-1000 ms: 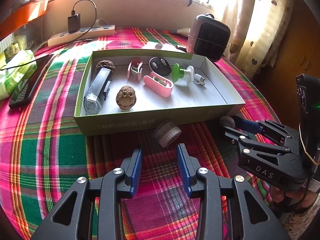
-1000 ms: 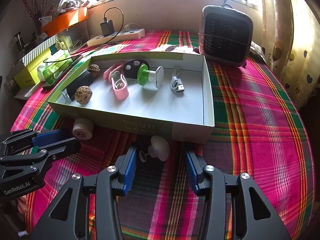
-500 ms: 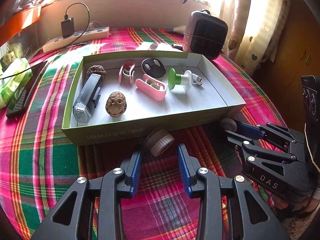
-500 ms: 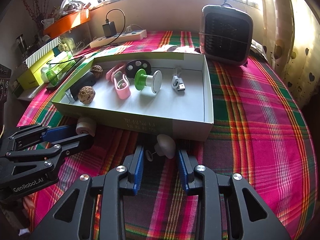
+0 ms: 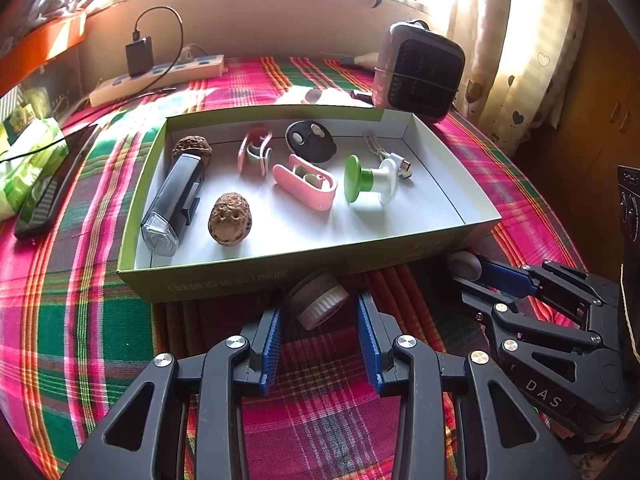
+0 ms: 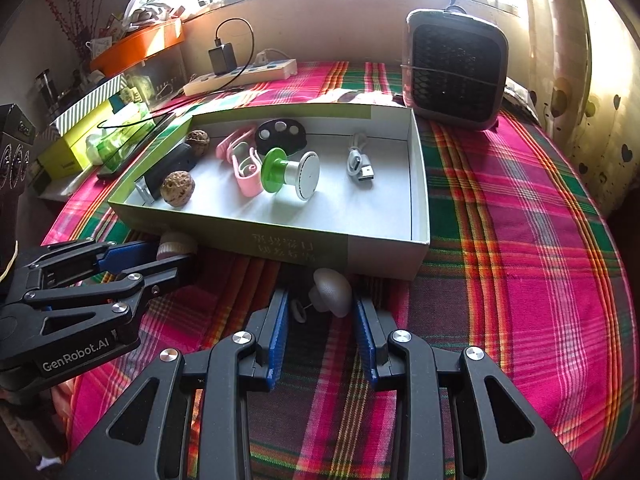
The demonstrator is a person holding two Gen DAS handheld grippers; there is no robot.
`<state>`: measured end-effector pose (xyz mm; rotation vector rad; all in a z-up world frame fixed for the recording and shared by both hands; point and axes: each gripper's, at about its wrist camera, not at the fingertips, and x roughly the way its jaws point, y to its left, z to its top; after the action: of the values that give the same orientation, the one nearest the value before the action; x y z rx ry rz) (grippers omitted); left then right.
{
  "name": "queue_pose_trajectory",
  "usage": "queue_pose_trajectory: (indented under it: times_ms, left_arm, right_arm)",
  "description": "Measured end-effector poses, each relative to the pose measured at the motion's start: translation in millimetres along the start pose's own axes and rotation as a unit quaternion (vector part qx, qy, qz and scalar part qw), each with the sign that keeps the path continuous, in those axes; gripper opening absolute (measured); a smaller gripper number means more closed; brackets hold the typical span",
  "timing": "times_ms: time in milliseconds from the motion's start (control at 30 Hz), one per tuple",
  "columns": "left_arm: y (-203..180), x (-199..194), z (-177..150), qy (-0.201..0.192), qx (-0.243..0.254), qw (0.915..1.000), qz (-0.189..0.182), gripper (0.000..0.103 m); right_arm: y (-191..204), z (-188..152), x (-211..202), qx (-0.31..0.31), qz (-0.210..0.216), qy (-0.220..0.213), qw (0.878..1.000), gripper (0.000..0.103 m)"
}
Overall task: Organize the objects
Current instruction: 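Grasp the white round jar with the left tool while the right tool grasps the white knob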
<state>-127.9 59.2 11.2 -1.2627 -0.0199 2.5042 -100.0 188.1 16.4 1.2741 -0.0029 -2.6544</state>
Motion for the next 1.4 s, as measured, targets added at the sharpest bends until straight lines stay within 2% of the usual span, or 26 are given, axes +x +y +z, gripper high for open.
queue_pose_trajectory:
  times_ms: [167,1400]
  left_arm:
    - [0.3,0.2,-0.5,-0.002,-0.002,1.0,0.006,0.03]
    - [0.8,-3.3,-3.0,-0.007,-0.003,0.9999,0.009,0.029]
  right_arm:
    - [0.2,0.0,0.1,0.0,0.0,0.0,1.0,0.032]
    - [3.1,-1.9,-0.6,-0.005,-0.002,0.0,1.0,0.032]
